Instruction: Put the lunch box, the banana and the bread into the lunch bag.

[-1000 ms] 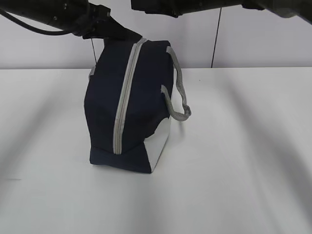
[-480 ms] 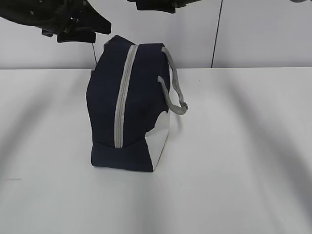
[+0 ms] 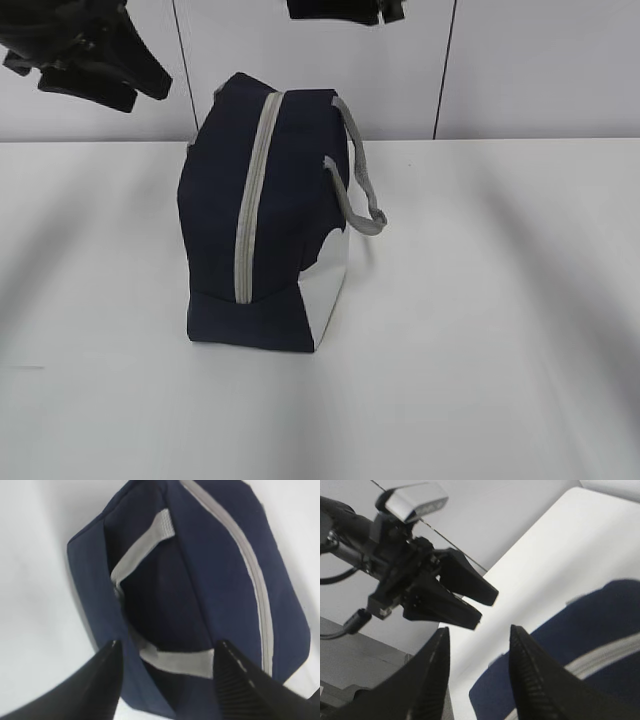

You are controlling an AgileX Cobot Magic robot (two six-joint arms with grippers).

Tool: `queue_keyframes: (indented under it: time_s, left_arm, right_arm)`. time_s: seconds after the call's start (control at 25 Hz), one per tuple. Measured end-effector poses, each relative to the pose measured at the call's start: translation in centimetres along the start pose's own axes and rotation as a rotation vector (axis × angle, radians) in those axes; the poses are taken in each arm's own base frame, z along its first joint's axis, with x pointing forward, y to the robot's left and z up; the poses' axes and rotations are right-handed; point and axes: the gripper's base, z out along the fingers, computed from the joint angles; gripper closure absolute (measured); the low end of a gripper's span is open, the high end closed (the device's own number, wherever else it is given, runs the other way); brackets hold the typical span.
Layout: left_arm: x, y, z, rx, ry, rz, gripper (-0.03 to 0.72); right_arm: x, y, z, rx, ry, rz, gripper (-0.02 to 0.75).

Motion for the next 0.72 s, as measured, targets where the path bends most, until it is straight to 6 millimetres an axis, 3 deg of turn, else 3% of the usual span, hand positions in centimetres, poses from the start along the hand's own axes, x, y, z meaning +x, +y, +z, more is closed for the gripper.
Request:
queue_keyframes:
  time_s: [0.4,0.56,0.72]
  left_arm:
    - [2.8,-3.1,-6.5,-0.139,0.009,0.02,0.312]
    - [6.0,-4.5,-8.7,-0.153,0.0,0.027,0.315]
    - [10.7,-5.2,-10.2,-0.211,0.021,0.021,0.316]
  right_arm:
    - [8.5,3.9,-2.6,0.067,0.082,0.081,0.423]
    - [11.4,4.8,-3.9,0.213,0.034,0.091,0.423]
    - [13.4,5.8,-5.5,0.362,-0.032,0.088,0.423]
